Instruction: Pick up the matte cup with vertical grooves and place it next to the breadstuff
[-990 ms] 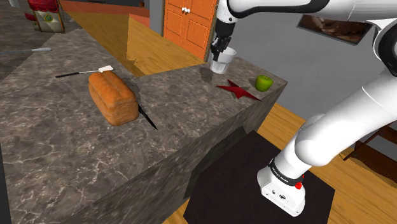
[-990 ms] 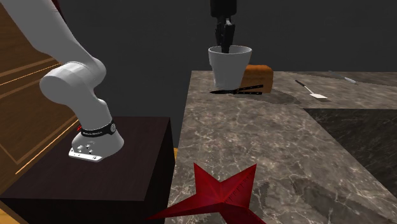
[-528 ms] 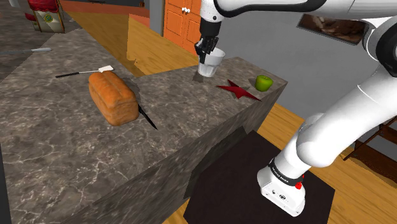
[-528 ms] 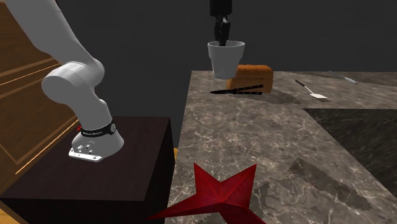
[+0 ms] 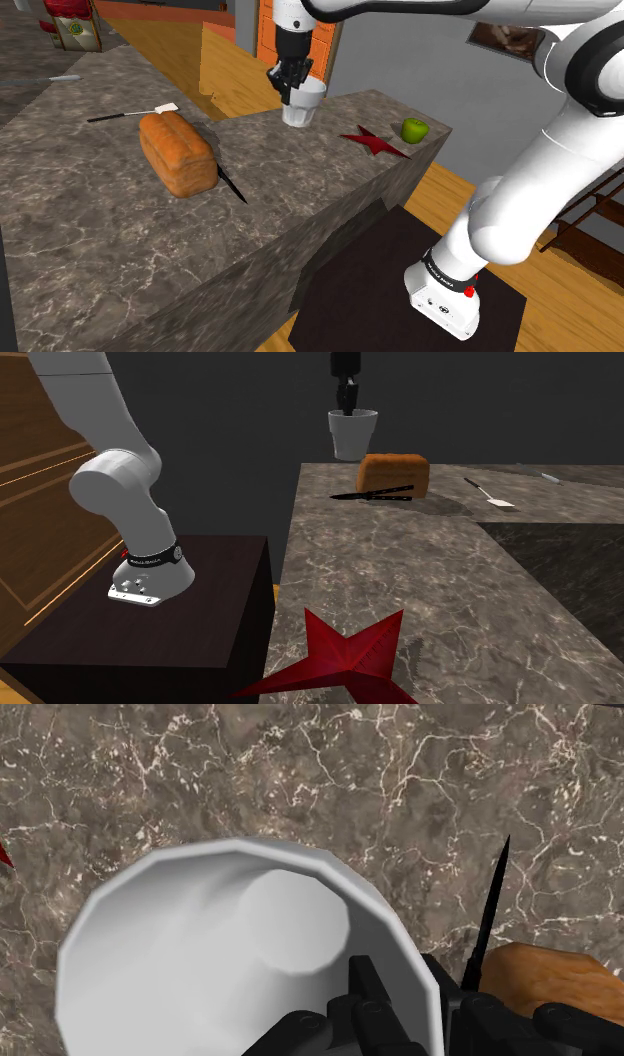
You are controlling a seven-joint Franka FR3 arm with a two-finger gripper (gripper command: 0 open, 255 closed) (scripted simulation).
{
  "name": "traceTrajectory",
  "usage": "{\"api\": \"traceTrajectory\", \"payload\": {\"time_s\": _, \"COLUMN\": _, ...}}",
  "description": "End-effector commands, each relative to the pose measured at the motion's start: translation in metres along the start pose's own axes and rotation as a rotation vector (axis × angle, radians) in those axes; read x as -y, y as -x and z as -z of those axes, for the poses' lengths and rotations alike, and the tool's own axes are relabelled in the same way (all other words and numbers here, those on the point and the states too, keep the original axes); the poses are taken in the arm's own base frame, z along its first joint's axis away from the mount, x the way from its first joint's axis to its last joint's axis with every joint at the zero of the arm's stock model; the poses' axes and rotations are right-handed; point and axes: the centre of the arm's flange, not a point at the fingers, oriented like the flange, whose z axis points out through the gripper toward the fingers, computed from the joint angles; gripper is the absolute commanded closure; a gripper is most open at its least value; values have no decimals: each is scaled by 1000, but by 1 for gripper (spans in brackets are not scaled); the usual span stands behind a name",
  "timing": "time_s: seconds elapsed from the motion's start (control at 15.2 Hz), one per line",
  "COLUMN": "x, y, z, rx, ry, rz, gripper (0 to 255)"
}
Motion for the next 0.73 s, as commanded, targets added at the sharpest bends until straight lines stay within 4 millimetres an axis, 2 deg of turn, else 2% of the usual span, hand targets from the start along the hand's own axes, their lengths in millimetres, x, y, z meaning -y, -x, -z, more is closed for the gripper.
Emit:
{"api": "traceTrajectory", "payload": {"time_s": 0.0, "x": 23, "y": -4, "z": 4, "rx": 0, "ry": 0, "rz": -2, "gripper": 255}}
{"api": "traceTrajectory", "payload": {"time_s": 0.66, "x": 151, "y": -29, "z": 25, "rx": 0, "ry": 0, "rz": -2, "gripper": 255}}
